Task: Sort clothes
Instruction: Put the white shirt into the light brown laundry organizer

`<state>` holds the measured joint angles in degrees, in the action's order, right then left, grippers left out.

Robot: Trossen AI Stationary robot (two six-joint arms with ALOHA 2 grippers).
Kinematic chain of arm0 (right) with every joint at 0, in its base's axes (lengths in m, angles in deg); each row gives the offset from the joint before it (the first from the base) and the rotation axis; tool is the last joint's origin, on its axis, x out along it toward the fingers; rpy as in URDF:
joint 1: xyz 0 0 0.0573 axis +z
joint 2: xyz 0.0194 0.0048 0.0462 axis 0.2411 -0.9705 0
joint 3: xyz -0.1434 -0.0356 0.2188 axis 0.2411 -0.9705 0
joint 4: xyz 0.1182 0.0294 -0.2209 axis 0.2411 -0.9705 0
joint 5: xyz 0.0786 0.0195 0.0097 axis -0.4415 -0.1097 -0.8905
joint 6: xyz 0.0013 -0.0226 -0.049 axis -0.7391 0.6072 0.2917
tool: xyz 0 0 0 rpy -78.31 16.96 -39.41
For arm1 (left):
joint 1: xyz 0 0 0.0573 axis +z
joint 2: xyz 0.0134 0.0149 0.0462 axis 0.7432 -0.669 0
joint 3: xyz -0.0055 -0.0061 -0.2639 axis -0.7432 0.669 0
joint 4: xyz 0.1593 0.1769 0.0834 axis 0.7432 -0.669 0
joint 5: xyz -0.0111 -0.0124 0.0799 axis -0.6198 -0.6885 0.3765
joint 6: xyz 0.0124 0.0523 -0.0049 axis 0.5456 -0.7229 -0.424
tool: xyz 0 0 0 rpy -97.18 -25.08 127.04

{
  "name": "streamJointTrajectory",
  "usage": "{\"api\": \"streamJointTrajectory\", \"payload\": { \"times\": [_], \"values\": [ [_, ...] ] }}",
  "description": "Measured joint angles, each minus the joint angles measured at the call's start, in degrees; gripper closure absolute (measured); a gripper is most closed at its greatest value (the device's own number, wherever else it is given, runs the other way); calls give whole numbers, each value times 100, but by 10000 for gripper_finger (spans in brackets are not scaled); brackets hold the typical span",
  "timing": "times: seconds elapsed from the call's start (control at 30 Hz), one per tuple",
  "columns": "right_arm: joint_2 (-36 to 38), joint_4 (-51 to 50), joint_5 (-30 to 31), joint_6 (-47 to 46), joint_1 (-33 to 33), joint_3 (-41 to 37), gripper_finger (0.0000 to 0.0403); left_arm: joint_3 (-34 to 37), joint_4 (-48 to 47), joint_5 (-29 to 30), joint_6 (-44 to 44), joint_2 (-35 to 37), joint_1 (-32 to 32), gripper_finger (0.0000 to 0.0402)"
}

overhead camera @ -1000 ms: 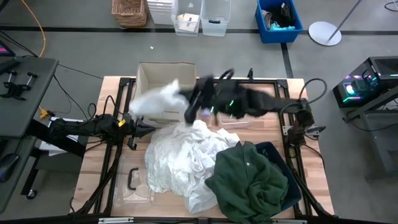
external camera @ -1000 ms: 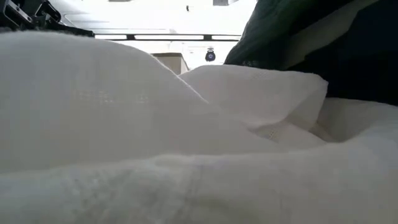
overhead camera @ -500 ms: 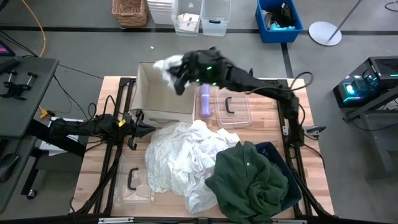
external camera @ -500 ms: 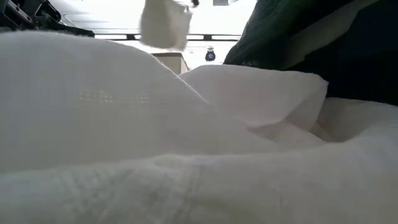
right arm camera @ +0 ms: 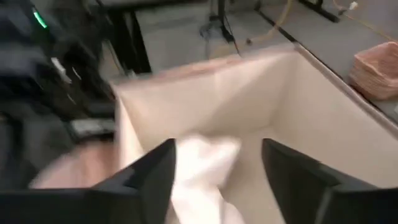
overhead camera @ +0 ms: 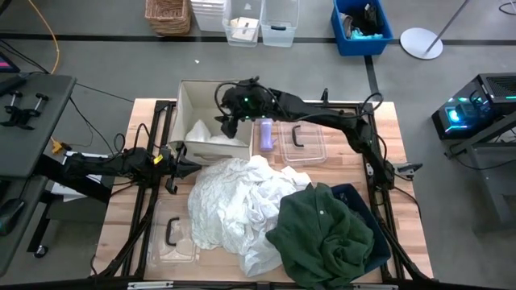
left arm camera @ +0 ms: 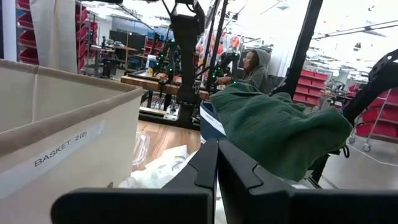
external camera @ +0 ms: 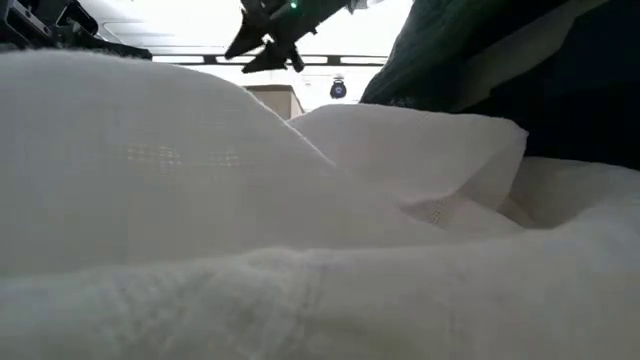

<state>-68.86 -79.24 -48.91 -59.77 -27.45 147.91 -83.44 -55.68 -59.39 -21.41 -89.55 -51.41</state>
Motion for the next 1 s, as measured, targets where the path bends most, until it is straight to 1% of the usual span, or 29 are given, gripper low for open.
{"api": "streamJointTrajectory", "payload": {
  "times": [0.03,0.07,0.17,0.2,0.27,0.33,0.43,0.5,0.6,0.67,0.73,0.9,1.0],
  "values": [
    [12,-137,-112,117,-8,74,147,0,-1,0,1,0,0,401],
    [42,-263,-417,173,-19,173,135,0,1,0,0,0,0,401],
    [262,-864,-1885,242,51,476,118,0,0,0,0,0,0,401],
    [321,-1141,-2163,249,157,537,116,0,1,-2,0,-2,0,401],
    [394,-1944,-2432,524,445,627,116,0,0,0,-1,0,0,401],
    [358,-2785,-2433,1025,802,563,115,0,1,0,0,0,0,401],
    [314,-3493,-2258,1699,1349,155,115,0,1,0,0,0,0,401],
    [345,-3505,-1860,1909,1685,-266,115,0,1,-1,0,0,0,401],
    [338,-3252,-1380,2009,2045,-1015,115,0,1,-2,0,0,0,401],
    [317,-2957,-1015,1869,2174,-1504,115,0,1,-2,0,0,0,401],
    [321,-2948,-711,1562,2232,-1868,115,0,1,-2,0,0,0,401],
    [329,-3278,-572,351,2212,-2678,115,0,1,-1,0,0,0,401],
    [341,-3100,-569,-33,2207,-2969,116,0,1,-1,0,0,0,401]
  ]
}}
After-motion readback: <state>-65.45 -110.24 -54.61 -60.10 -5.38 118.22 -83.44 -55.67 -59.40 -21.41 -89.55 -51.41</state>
